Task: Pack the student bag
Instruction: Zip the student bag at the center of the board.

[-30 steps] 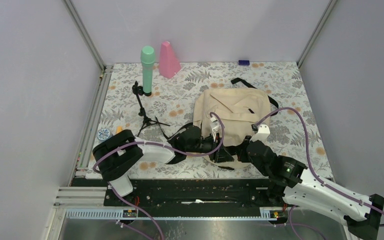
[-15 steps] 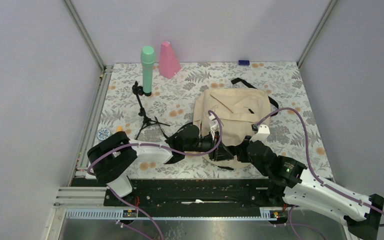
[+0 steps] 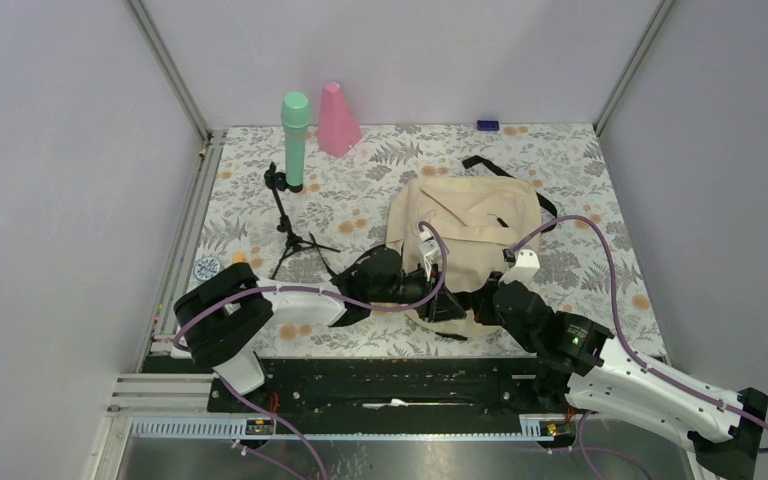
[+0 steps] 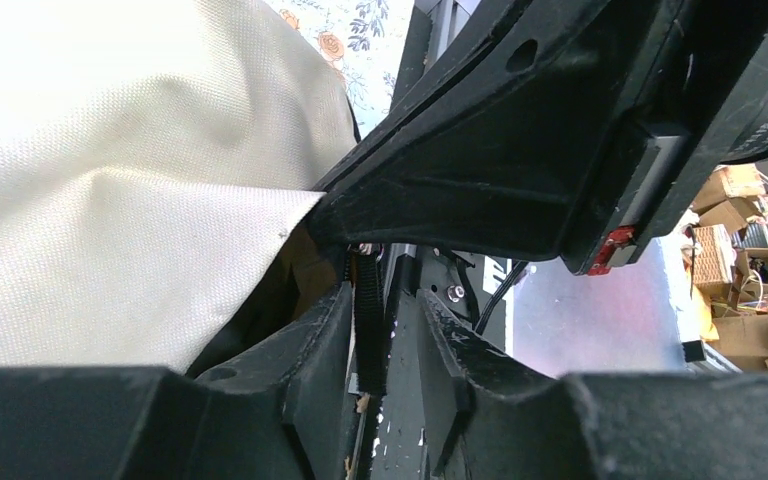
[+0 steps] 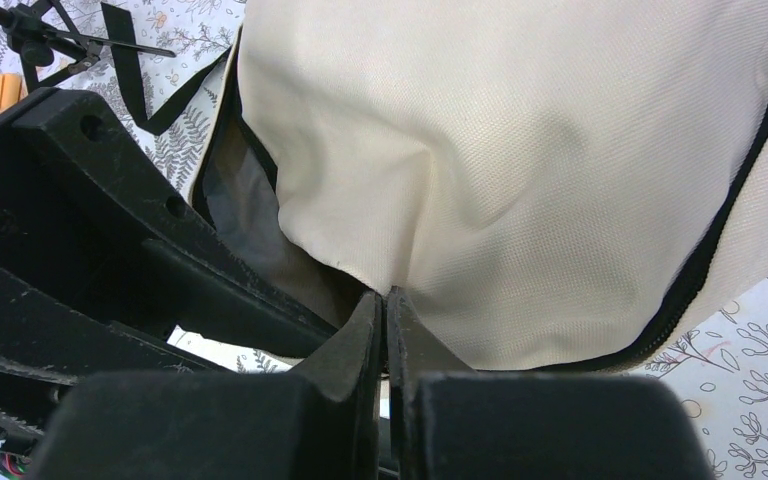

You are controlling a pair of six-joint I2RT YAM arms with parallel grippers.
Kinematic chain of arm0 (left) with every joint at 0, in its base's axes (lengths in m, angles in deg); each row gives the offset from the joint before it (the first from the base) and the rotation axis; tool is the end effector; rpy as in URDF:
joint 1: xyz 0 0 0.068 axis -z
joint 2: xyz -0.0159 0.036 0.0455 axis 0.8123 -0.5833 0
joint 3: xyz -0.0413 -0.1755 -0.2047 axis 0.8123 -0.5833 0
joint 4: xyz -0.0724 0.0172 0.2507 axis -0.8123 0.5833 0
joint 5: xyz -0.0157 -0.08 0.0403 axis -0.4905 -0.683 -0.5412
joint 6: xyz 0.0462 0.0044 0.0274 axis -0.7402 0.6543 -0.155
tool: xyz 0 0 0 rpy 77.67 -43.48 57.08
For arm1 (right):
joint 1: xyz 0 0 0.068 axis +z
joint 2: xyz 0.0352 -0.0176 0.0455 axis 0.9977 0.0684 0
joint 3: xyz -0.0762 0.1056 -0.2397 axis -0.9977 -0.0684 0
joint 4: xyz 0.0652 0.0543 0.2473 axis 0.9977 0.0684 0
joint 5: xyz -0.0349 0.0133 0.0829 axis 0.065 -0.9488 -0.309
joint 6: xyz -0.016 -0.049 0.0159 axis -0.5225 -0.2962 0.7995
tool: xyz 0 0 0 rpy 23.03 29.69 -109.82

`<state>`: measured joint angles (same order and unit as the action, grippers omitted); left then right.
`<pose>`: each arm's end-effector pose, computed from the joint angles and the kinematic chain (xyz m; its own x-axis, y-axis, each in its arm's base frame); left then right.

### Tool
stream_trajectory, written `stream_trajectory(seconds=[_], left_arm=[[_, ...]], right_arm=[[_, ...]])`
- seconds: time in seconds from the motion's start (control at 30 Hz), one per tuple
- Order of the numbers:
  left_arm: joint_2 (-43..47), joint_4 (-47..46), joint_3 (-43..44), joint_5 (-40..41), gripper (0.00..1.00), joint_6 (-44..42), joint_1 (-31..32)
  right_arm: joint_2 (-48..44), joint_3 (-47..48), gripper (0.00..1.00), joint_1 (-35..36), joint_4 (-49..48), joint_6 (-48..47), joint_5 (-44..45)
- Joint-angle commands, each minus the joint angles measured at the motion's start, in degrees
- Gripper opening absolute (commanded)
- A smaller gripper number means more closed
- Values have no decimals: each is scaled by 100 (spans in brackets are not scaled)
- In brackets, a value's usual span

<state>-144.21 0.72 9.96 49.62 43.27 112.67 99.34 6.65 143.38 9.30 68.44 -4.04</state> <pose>0.1619 -0.2963 0.2002 -0.6252 0.1293 -0.7696 0.7801 0.1322 -0.6115 0.0911 0.1101 0.2470 -0.5500 0.2677 -0.7911 -0.1826 0.8858 0.4267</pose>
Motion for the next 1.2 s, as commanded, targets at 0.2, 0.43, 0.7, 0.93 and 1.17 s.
stream_trajectory(seconds=[0.2,0.43,0.7,0.93,1.17], left_arm=[[348,457,256,688,44,-836,287],[407,1093,433,1309,39,-1276,469],[484,1086,466,1537,34,-1337,529],[614,906,520,1319,24,-1210,529],[677,822,430,1176,14,-1160,529]], right_arm=[[-53,4,0,-8,-336,172,-135],[-103,0,0,-8,-334,167,-125],[-142,-46,0,-11,-333,191,-152],[-129,-54,0,-10,-332,185,-151],[-107,-45,0,-10,-335,185,-159]])
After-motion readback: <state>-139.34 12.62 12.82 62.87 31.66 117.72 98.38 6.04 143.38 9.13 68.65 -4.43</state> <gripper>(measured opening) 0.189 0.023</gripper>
